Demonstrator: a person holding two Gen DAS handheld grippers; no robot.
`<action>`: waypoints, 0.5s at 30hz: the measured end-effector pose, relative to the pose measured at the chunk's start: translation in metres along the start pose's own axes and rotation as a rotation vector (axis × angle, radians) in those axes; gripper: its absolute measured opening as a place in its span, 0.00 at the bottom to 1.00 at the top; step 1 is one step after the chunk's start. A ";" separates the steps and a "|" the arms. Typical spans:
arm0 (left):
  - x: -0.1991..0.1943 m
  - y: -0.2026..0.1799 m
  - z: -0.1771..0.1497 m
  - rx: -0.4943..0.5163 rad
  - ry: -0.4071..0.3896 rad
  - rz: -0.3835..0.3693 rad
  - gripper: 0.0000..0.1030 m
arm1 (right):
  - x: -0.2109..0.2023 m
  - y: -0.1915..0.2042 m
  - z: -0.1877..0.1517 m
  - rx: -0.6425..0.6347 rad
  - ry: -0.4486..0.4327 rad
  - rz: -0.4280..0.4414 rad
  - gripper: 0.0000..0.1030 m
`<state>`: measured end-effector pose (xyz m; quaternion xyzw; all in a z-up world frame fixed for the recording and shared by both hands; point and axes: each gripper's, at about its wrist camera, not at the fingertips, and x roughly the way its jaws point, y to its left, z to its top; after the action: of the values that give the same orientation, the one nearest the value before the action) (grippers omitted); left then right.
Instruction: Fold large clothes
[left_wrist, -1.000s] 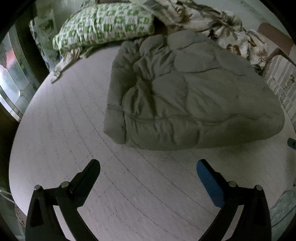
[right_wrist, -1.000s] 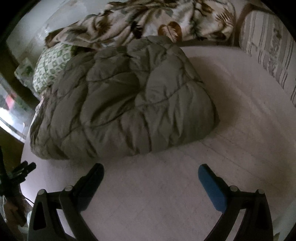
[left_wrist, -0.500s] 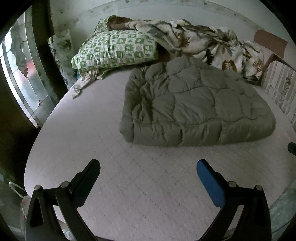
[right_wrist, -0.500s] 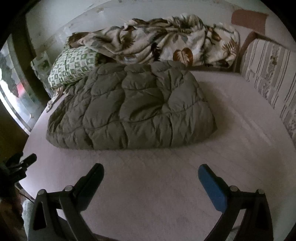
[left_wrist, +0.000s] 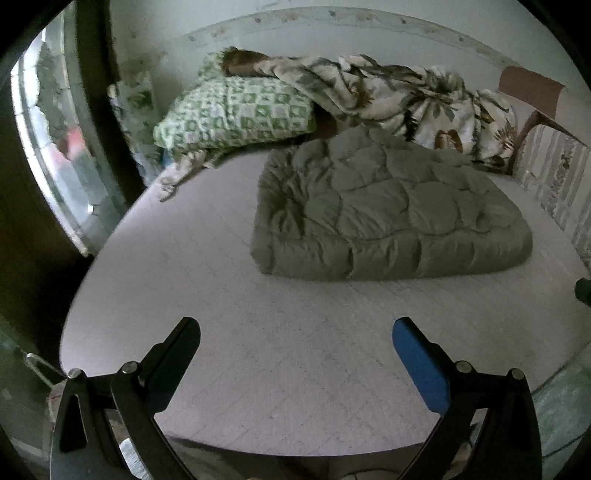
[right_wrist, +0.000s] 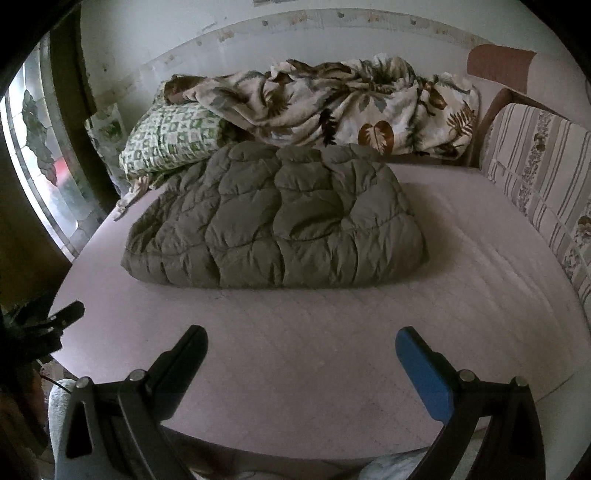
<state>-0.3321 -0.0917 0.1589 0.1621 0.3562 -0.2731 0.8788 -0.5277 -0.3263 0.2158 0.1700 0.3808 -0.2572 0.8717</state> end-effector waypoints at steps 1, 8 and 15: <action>-0.005 -0.001 -0.001 -0.002 -0.009 0.017 1.00 | -0.003 0.001 0.000 0.000 -0.006 0.005 1.00; -0.019 -0.007 -0.001 -0.002 -0.011 -0.044 1.00 | -0.023 0.005 0.002 -0.013 -0.041 0.015 1.00; -0.034 -0.017 0.000 0.027 -0.044 -0.032 1.00 | -0.037 0.007 0.003 -0.017 -0.062 0.019 1.00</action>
<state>-0.3624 -0.0926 0.1818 0.1619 0.3356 -0.2955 0.8797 -0.5433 -0.3106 0.2462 0.1583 0.3542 -0.2508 0.8869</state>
